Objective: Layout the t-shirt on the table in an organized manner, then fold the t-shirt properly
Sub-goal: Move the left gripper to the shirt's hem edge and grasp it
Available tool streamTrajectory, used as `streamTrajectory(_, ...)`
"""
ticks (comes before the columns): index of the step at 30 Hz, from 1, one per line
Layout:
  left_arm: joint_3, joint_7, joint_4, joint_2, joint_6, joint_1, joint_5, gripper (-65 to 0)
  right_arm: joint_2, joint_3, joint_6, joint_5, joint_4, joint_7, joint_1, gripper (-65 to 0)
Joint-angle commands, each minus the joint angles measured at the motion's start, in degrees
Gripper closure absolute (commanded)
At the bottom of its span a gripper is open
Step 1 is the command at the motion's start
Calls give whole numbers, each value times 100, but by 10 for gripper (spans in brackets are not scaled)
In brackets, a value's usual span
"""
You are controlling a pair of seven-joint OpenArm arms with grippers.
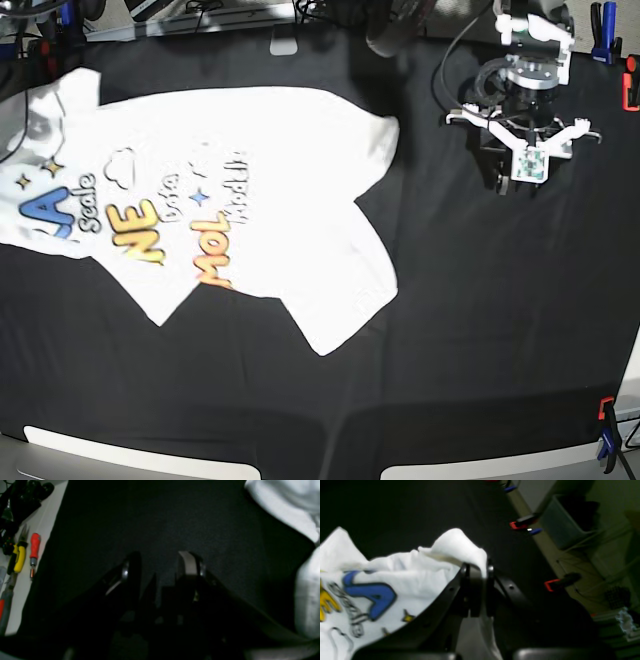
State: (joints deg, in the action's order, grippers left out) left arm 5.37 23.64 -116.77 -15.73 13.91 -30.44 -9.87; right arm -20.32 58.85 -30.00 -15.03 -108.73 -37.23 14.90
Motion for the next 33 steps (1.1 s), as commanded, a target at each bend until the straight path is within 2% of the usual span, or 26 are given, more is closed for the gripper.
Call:
streamTrajectory(1, -9, -164, -107, -20, 109, 17, -48, -215, -157, 105, 35, -42, -52, 160, -44, 0)
streamTrajectory(8, -7, -122, -107, -33, 90, 205, 109, -215, -155, 195, 35, -24, 55, 160, -44, 0)
streamTrajectory(10, -7, 9, -107, -63, -136, 424, 251, -215, -155, 195, 37, -22, 55, 160, -44, 0)
streamTrajectory(11, -7, 79, -107, -68, -369, 560, 321, -215, -155, 195, 37, -24, 55, 160, -46, 0)
streamTrajectory(14, -7, 133, -107, -66, -1080, 1025, 828, -215, -155, 195, 39, -22, 55, 160, -44, -175)
streamTrajectory(16, -7, 234, -105, -66, -1281, 1355, 1241, -215, -155, 195, 42, -24, 55, 160, -46, -245)
streamTrajectory(19, -7, 529, -79, -66, -1316, 1862, 1751, -215, -155, 195, 42, -74, 55, -17, -44, -251)
streamTrajectory(22, -7, 857, 111, -66, -1320, 2380, 2179, -215, -153, 195, 39, -448, 55, -223, -44, -251)
streamTrajectory(24, -7, 944, 461, -63, -1425, 2702, 2479, -215, -140, 195, 35, -680, 55, -271, -46, -250)
streamTrajectory(28, -7, 1084, 1746, -11, -1958, 3224, 3189, -215, -142, 195, 35, -798, 55, -326, -46, -250)
streamTrajectory(30, -7, 1178, 2531, 76, -2149, 3464, 3707, -215, -142, 195, 35, -798, 55, -328, -46, -250)
streamTrajectory(33, -9, 1189, 3600, 247, -2686, 3783, 4647, -215, -142, 195, 35, -811, 55, -328, -46, -250)
